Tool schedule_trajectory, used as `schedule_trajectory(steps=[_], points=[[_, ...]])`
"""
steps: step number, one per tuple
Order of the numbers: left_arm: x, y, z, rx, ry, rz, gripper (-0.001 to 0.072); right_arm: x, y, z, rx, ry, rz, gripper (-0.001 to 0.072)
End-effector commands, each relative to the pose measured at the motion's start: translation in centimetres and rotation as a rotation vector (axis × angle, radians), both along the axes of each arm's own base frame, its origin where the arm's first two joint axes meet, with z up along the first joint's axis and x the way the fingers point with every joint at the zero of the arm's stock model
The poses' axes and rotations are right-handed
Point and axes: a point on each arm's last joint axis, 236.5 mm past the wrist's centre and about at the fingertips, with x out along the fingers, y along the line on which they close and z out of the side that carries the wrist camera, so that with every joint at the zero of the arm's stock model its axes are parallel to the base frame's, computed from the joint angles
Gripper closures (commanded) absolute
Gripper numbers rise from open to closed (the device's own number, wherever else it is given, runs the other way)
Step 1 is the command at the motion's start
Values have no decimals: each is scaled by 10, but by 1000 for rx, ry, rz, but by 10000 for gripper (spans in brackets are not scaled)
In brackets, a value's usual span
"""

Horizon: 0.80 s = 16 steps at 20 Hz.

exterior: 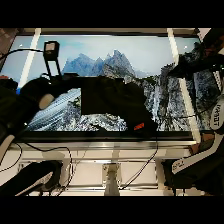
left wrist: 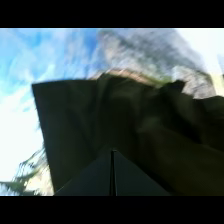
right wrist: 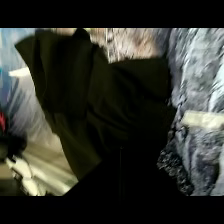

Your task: Fold the clothes and pants, and hang the long-sleeved shirts on hangers.

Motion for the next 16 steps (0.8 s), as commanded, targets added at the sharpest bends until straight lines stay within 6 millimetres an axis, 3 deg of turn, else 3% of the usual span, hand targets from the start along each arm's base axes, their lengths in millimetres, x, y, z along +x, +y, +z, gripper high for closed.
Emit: schedule_trajectory(steps=[1,2,3,4,5,6,9,12,14,16], points=[[17,27,-24,-260,149,12,698,-8,34,-38,57,98,63,673],[26,37,-28,-320,162,40,697,-3,36,-44,54,96,56,613],[35,50,-37,-378,190,91,678,1,36,-50,49,91,44,470],[41,59,-50,-402,220,126,543,6,35,-55,42,88,32,321],[45,63,-67,-418,262,146,305,7,33,-60,33,92,27,277],[47,61,-84,-438,311,155,232,6,29,-66,11,99,26,272],[50,48,-140,-503,460,182,222,6,29,-72,12,123,11,261],[48,50,-193,-505,572,223,221,-2,38,-79,47,181,29,261],[46,47,-213,-530,622,243,221,-8,48,-87,63,219,55,261],[49,42,-220,-580,640,266,221,-10,57,-95,66,246,65,261]])
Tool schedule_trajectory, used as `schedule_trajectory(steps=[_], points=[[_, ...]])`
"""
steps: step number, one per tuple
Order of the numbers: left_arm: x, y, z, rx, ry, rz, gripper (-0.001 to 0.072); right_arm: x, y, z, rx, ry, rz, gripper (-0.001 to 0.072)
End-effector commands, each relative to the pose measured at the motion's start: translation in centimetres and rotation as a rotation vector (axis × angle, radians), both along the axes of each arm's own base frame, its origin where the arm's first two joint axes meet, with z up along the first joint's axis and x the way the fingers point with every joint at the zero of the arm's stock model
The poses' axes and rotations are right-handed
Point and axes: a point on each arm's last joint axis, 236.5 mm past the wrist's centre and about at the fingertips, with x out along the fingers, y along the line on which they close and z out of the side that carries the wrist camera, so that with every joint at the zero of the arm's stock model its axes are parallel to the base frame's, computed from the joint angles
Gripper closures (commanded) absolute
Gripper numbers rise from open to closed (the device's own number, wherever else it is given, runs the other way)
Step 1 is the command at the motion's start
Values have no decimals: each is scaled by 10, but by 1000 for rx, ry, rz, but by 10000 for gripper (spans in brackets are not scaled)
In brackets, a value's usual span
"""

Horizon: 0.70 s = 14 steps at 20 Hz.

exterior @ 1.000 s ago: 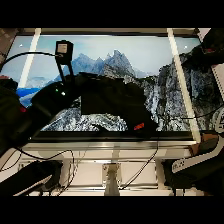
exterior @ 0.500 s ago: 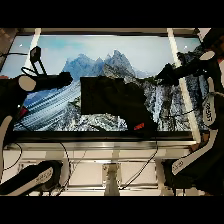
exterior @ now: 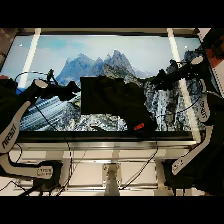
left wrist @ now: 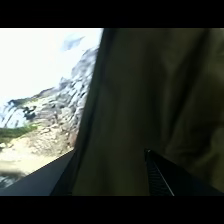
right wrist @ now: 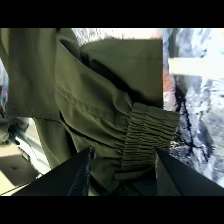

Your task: Fold the clothes and pants, and hang the long-sleeved shirts on hangers.

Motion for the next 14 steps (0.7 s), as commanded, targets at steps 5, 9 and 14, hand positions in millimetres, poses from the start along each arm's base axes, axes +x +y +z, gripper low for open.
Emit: schedule_trajectory(steps=[5,9,14], points=[[11,1,-24,-48,31,81,219,-6,21,-20,7,54,37,261],[12,-8,-24,-69,35,77,220,-8,21,-25,0,68,44,261],[12,-27,-29,-128,55,82,259,-13,20,-32,-5,94,55,261]])
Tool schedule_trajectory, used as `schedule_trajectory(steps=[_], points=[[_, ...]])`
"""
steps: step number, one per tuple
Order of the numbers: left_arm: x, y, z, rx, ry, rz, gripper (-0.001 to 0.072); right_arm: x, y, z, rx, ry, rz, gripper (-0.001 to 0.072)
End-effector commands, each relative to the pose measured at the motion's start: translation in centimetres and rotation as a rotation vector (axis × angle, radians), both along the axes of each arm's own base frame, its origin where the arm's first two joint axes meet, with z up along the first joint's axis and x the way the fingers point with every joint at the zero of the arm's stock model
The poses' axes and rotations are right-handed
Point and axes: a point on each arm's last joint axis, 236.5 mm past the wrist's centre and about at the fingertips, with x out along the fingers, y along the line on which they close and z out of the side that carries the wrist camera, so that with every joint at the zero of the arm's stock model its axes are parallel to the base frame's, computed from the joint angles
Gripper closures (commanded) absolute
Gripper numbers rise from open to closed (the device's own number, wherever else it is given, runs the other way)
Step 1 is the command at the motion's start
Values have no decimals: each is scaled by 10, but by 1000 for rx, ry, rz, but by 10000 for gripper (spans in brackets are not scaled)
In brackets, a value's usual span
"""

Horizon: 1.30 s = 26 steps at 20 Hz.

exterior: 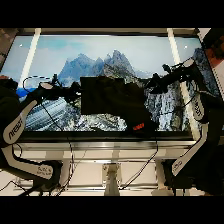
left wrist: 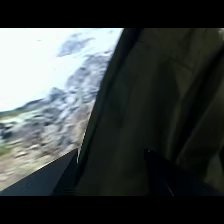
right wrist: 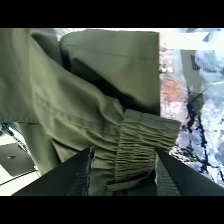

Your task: Fold the clothes and pants, and hang the long-sleeved shirts on hangers.

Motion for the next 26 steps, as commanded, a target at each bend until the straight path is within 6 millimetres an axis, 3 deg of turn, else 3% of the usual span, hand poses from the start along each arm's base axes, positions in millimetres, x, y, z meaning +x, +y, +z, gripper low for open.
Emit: schedule_trajectory(steps=[1,2,3,6,9,12,14,21,22,23,25,26], points=[[1,-9,1,-38,6,8,414,-5,1,-5,3,26,14,261],[1,-9,2,-42,7,5,613,-7,2,-7,4,35,19,261],[3,-9,3,-42,4,7,687,-8,2,-10,1,43,24,262],[5,-10,7,-55,-2,14,695,-15,1,-19,-2,78,42,261],[6,-10,7,-55,-3,13,695,-24,-13,-34,-75,110,70,262],[5,-11,7,-56,-1,11,695,-27,-14,-35,-82,118,78,262],[5,-11,7,-56,-2,11,695,-26,-11,-37,-77,120,79,262],[5,-11,7,-56,-2,11,694,-25,28,-48,-17,117,116,270],[5,-11,7,-56,-2,12,695,-24,33,-49,-14,91,139,363],[5,-11,7,-55,-2,11,695,-25,37,-48,-7,81,154,507],[5,-10,7,-55,-2,11,695,-25,37,-47,-5,80,153,679],[6,-10,7,-46,-14,2,695,-25,36,-45,-5,79,153,678]])
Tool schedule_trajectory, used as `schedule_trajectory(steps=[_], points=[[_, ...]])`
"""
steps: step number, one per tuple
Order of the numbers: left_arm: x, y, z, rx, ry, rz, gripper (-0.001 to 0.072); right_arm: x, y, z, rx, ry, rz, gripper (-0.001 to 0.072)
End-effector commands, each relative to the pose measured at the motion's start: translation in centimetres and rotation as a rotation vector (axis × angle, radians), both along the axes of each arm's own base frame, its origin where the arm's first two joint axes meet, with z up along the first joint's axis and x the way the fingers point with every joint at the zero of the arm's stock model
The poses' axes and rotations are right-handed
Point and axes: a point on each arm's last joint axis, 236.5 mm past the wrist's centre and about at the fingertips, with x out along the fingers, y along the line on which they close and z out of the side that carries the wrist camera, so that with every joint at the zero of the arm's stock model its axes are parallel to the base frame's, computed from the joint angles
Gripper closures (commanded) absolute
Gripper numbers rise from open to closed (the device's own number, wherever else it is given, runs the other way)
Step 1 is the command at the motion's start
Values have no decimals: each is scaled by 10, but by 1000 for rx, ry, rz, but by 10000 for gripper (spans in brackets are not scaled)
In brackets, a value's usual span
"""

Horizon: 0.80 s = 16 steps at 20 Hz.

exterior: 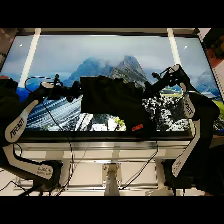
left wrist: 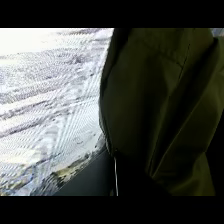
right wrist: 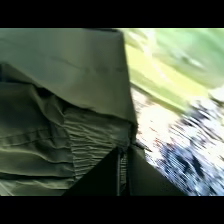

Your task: Fold the clothes and pants, and hang the long-sleeved shirts on hangers.

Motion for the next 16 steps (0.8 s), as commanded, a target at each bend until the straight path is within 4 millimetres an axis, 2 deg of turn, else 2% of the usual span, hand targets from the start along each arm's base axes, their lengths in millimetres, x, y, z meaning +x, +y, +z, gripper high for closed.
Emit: schedule_trajectory(steps=[1,3,4,7,9,10,12,15,16], points=[[3,1,1,31,-45,-37,697,2,2,5,7,-24,8,679],[17,7,18,77,-147,-47,699,11,-4,22,2,-73,-5,680],[27,10,38,77,-201,-28,699,19,-9,37,-4,-115,-16,681],[51,11,118,157,-452,-105,699,49,-35,108,-64,-322,-51,681],[60,11,172,179,-579,-109,699,64,-53,162,-140,-467,-75,681],[62,12,200,196,-649,-114,700,69,-53,195,-150,-549,-85,681],[64,15,254,232,-778,-107,699,71,-42,253,-133,-695,-112,682],[52,21,329,262,-932,-67,699,52,-27,312,-134,-832,-101,681],[45,24,345,302,-972,-74,700,44,-23,327,-137,-865,-95,681]])
